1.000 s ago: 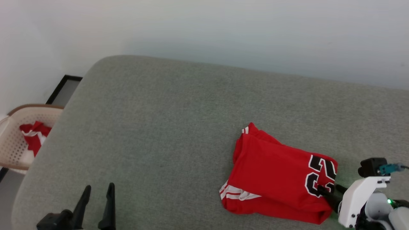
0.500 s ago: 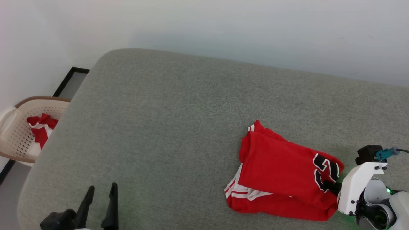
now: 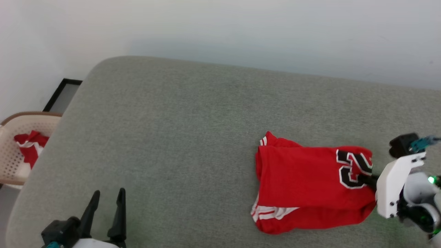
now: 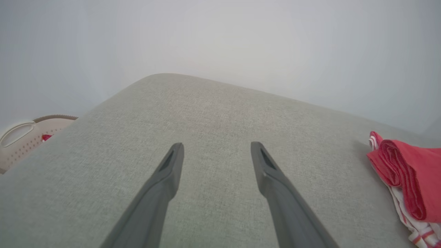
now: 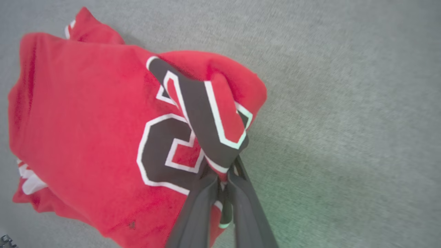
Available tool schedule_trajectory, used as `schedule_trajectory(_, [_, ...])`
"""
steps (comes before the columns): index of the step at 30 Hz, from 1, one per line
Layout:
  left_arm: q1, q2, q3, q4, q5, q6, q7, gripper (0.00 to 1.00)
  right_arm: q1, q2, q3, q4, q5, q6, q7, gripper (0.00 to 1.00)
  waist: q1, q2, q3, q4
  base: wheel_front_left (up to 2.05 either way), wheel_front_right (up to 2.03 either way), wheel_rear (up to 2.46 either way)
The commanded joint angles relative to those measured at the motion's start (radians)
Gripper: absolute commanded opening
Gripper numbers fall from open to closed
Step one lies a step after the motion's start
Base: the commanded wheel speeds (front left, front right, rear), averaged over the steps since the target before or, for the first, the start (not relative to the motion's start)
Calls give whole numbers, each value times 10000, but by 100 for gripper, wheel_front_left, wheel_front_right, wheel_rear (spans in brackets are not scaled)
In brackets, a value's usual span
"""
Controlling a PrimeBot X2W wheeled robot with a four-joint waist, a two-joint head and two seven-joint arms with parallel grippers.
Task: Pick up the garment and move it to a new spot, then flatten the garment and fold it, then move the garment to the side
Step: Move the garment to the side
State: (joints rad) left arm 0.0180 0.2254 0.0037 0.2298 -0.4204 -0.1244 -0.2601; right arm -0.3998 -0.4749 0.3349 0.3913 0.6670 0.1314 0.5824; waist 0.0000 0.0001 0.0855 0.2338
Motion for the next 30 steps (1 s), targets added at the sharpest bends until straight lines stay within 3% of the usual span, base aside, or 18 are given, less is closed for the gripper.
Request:
schedule_trajectory(1, [-142,27,-30,-56,56,-39,-35,100,-102,-110,8,-146,-85,-15,65,0,0,-1,-11,-146,0,0,0])
schedule_trajectory(17, [-1388,239,-710,-150,324,-63,-33,100,-1096,-2057,-27,-1773,-186,-13,1008,0,0,-1,673,-1960,0,0,0])
schedule_trajectory(30, [-2829,672,-1559,-194,257,-70,-31,100,-2330,-3273,233,-1562,-333,-13,355,0,0,-1,1793,-3774,0,0,0])
